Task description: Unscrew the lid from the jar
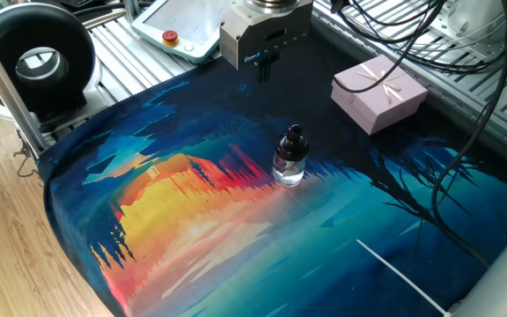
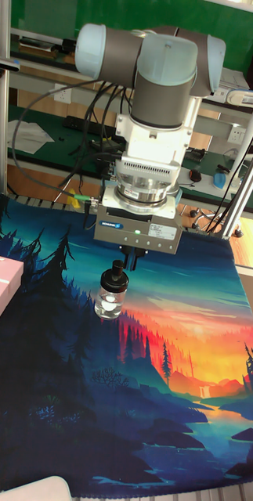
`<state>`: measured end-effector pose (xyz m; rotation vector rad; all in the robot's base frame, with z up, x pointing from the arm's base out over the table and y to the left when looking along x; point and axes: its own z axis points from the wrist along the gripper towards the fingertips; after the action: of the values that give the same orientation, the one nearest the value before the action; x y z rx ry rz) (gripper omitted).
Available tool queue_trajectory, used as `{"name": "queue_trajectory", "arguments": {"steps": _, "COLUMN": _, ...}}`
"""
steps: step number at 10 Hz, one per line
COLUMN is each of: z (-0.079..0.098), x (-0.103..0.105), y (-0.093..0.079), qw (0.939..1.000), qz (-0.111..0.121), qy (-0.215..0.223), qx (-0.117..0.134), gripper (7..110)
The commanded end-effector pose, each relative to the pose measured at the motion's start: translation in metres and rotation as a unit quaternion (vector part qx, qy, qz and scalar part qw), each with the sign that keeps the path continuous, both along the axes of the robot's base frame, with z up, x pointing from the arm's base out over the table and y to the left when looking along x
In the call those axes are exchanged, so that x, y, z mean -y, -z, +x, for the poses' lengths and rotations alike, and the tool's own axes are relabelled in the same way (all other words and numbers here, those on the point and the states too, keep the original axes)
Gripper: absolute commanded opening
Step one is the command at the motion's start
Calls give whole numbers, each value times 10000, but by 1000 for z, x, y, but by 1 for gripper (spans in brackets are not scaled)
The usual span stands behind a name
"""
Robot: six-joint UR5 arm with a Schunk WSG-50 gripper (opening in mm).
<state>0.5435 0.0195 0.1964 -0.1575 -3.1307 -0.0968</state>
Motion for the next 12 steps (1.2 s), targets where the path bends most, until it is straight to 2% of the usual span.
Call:
{"name": "queue_trajectory", "arguments": {"steps": 1, "z": 5, "x": -2, "y": -1, "qw": 9999, "qz": 47, "qy": -64, "qx": 102, "gripper": 7}}
{"name": "queue_trajectory", "arguments": {"steps": 3, "z": -1, "x": 0, "y": 1, "qw": 9994, "qz": 34, "qy": -346, "qx": 3, "gripper": 7}}
{"name": "queue_trajectory", "arguments": {"steps": 6, "z": 2, "x": 23, "y": 6, "qw": 9956, "qz": -397, "qy": -843, "qx": 56, "gripper": 7}}
{"name": "queue_trajectory", "arguments": {"steps": 9, "z": 12, "x": 19, "y": 6, "qw": 9946, "qz": -347, "qy": -937, "qx": 262, "gripper": 7}}
{"name": "queue_trajectory", "arguments": {"steps": 10, "z": 19, "x": 19, "y": 6, "qw": 9934, "qz": -348, "qy": -1017, "qx": 410, "gripper": 7}}
{"name": "queue_trajectory", "arguments": {"steps": 12, "z": 24, "x": 9, "y": 5, "qw": 9951, "qz": -158, "qy": -837, "qx": 507, "gripper": 7}}
